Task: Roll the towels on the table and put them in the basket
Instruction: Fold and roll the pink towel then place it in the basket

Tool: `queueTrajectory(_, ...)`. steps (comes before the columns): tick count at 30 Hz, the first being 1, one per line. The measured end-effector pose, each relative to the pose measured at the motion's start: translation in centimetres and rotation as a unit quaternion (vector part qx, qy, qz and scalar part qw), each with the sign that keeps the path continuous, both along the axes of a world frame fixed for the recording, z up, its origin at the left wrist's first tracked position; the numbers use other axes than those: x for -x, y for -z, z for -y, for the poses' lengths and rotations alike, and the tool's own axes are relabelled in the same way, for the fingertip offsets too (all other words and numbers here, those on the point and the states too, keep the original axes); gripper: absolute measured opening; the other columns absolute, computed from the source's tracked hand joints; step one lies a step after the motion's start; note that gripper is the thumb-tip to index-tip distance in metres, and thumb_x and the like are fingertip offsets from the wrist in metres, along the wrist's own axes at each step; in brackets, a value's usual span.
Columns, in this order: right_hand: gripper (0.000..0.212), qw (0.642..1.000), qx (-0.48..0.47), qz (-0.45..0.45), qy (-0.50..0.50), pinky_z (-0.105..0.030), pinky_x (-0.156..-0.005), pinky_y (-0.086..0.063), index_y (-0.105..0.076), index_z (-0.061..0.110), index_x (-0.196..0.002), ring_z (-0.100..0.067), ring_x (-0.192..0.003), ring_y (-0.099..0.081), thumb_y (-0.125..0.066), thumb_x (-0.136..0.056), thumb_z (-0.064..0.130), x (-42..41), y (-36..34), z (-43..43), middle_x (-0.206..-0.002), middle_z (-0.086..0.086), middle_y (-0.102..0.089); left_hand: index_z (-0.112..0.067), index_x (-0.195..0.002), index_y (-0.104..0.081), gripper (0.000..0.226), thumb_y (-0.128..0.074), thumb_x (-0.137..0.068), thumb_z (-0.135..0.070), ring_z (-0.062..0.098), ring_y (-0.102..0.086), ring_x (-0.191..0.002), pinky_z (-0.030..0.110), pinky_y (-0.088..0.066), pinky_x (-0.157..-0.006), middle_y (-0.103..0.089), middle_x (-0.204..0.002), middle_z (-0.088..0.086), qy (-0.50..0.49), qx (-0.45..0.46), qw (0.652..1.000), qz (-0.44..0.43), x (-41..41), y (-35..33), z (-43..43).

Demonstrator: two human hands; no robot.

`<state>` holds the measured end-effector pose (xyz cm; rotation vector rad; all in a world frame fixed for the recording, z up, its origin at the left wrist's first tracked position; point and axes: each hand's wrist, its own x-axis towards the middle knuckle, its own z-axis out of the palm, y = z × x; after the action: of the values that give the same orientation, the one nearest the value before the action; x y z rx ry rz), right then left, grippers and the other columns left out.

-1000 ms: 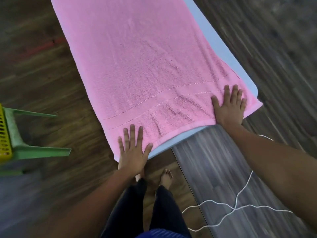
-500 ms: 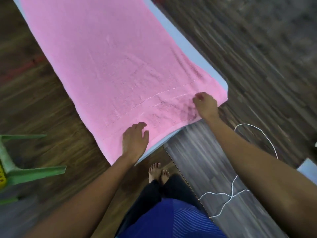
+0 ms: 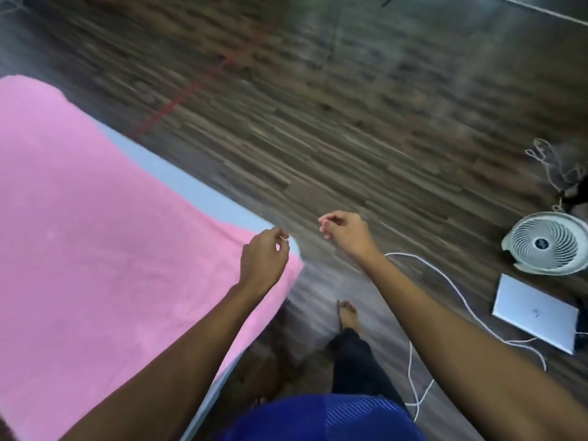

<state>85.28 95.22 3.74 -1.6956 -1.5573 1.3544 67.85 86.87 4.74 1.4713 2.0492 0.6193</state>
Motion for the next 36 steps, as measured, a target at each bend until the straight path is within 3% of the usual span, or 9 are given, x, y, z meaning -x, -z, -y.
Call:
queueTrajectory(3,0.026,1.000,-0.003,0.009,-0.020,-0.031,-0.075,-0.053,-0.068,0.027,-0.075,-0.010,-0.062,-0.063,-0.057,-0.085,0.007,-3.4,-0.6,-6.5,-0.071,0.004,-0.071,-0.019,-0.091,-0.065,0.012,-0.055,-0.089,-0.022,0.026,-0.063,-0.082,0.039,-0.050,-0.075,-0.068,-0.082,0.000,-0.021,0.002,1.000,0.006,-3.4,-0.6,-7.3)
queueTrajectory(7,0.019,0.998,0.001,0.028,-0.055,-0.034,-0.080,-0.055,-0.069,0.025,-0.082,-0.012,-0.067,-0.063,-0.058,-0.087,0.010,-5.1,-1.9,-14.7,-0.076,0.003,-0.071,-0.019,-0.091,-0.066,0.011,-0.055,-0.090,-0.020,0.025,-0.062,-0.081,0.039,-0.050,-0.075,-0.067,-0.082,0.003,-0.064,0.005,0.998,0.021,-5.7,-1.4,-14.9)
queueTrajectory(14,0.016,0.972,-0.002,0.065,-0.224,-0.031,-0.082,-0.051,-0.073,0.017,-0.096,-0.015,-0.080,-0.066,-0.058,-0.089,0.014,2.6,-2.8,-24.5,-0.084,0.001,-0.072,-0.019,-0.094,-0.066,0.014,-0.053,-0.091,-0.021,0.023,-0.062,-0.081,0.031,-0.045,-0.068,-0.068,-0.087,0.001,-0.208,-0.008,0.978,0.005,-1.6,-0.9,-20.1)
queueTrajectory(20,0.017,0.907,-0.031,0.106,-0.406,-0.029,-0.083,-0.052,-0.074,0.019,-0.096,-0.018,-0.084,-0.068,-0.061,-0.086,0.014,13.9,-1.4,-26.8,-0.088,-0.003,-0.074,-0.017,-0.093,-0.066,0.013,-0.054,-0.089,-0.017,0.024,-0.062,-0.087,0.027,-0.039,-0.070,-0.068,-0.095,0.002,-0.396,-0.009,0.918,0.009,4.2,1.2,-19.6)
queueTrajectory(22,0.017,0.881,-0.016,0.103,-0.461,-0.020,-0.075,-0.052,-0.073,0.019,-0.094,-0.013,-0.075,-0.067,-0.059,-0.087,0.011,17.2,-0.9,-26.3,-0.084,-0.002,-0.073,-0.019,-0.095,-0.065,0.013,-0.053,-0.090,-0.019,0.023,-0.061,-0.089,0.028,-0.041,-0.071,-0.067,-0.096,0.000,-0.459,0.008,0.888,0.023,5.1,2.2,-18.3)
queueTrajectory(26,0.017,0.804,-0.003,0.096,-0.587,-0.036,-0.081,-0.056,-0.068,0.025,-0.088,-0.020,-0.077,-0.068,-0.059,-0.087,0.011,22.7,0.1,-24.2,-0.081,-0.001,-0.071,-0.023,-0.100,-0.061,0.017,-0.051,-0.088,-0.018,0.016,-0.054,-0.084,0.029,-0.037,-0.071,-0.060,-0.090,-0.006,-0.579,0.015,0.814,0.047,4.8,3.0,-14.5)
queueTrajectory(28,0.015,0.753,-0.015,0.105,-0.650,-0.031,-0.080,-0.055,-0.068,0.025,-0.091,-0.019,-0.082,-0.068,-0.059,-0.088,0.014,24.6,0.5,-22.6,-0.085,0.001,-0.071,-0.022,-0.102,-0.061,0.019,-0.049,-0.089,-0.017,0.015,-0.054,-0.086,0.028,-0.036,-0.071,-0.059,-0.093,-0.006,-0.639,0.034,0.766,0.066,3.7,3.1,-12.8)
queueTrajectory(31,0.018,0.647,-0.065,0.128,-0.749,-0.018,-0.067,-0.045,-0.070,0.023,-0.102,-0.014,-0.085,-0.063,-0.057,-0.091,0.017,26.6,1.2,-20.6,-0.090,0.004,-0.068,-0.017,-0.106,-0.062,0.021,-0.049,-0.090,-0.015,0.020,-0.057,-0.096,0.030,-0.040,-0.077,-0.062,-0.103,-0.001,-0.709,0.053,0.698,0.083,1.5,3.8,-11.4)
queueTrajectory(36,0.026,0.455,-0.170,0.134,-0.864,-0.027,-0.088,-0.044,-0.066,0.012,-0.117,-0.020,-0.104,-0.060,-0.054,-0.094,0.014,29.4,2.0,-19.0,-0.117,-0.005,-0.063,-0.012,-0.129,-0.055,0.036,-0.054,-0.094,-0.021,0.022,-0.048,-0.118,0.032,-0.038,-0.100,-0.054,-0.129,0.006,-0.748,0.089,0.654,0.070,-2.2,5.2,-12.3)
